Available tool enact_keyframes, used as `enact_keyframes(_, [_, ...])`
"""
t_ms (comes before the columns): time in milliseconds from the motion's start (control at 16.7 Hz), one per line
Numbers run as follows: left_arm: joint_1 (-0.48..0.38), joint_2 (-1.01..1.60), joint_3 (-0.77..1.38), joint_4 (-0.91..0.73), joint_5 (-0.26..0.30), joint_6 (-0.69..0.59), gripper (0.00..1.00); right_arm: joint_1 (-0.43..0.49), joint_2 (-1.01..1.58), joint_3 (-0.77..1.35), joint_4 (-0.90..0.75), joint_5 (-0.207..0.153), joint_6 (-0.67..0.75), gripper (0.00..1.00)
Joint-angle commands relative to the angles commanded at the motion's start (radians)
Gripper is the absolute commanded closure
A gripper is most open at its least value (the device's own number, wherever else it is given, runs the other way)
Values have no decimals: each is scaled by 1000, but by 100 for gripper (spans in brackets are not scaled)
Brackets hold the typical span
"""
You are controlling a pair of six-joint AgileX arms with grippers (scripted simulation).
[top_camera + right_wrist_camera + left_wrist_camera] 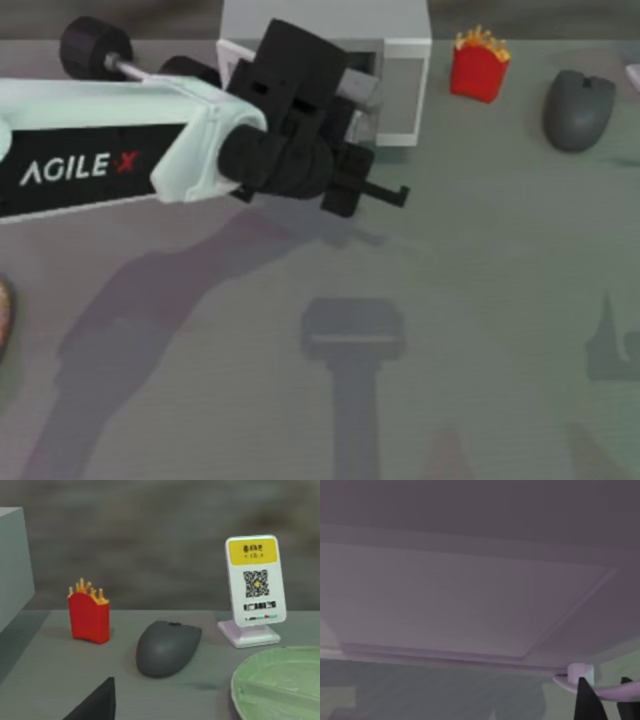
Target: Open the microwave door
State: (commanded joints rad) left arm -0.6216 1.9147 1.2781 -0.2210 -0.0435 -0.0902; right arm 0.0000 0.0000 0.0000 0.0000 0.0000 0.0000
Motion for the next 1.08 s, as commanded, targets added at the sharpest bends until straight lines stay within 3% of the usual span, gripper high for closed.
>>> enact_keyframes(1080, [0,0,0,0,0,0,100,0,0,0,0,0,0,0])
